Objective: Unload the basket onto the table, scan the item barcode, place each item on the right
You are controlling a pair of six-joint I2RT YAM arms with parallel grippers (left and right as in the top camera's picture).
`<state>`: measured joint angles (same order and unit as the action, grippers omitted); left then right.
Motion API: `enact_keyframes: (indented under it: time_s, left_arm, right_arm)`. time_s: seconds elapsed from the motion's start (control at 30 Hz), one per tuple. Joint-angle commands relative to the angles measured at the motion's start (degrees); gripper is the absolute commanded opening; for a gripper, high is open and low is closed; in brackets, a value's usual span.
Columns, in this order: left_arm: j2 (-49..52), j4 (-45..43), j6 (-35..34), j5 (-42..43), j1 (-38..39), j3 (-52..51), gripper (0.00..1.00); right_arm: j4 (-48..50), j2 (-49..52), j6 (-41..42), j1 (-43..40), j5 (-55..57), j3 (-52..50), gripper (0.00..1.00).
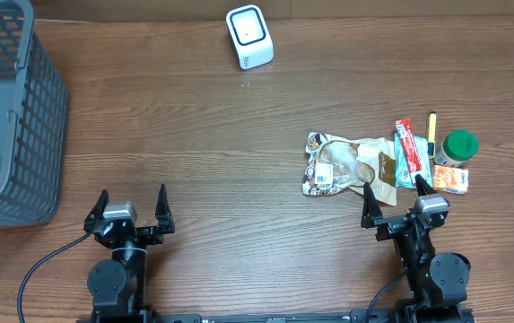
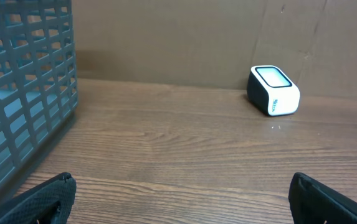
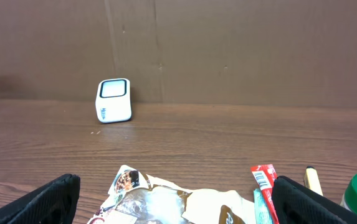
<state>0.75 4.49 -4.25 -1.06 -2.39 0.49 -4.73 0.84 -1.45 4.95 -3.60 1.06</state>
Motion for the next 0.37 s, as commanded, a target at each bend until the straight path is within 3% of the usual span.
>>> enact_keyframes:
  time_s: [0.0,0.33]
  left_arm:
    - [-0.5,-0.1,0.9,0.7,-0.2,-0.2,1.0]
    - [-0.5,-0.1,0.9,0.7,-0.2,-0.2,1.0]
  right_arm:
    - [0.2,-0.7,0.4,-0.2,0.5,-0.6,1.0]
    - [0.2,-0.7,0.4,-0.2,0.5,-0.6,1.0]
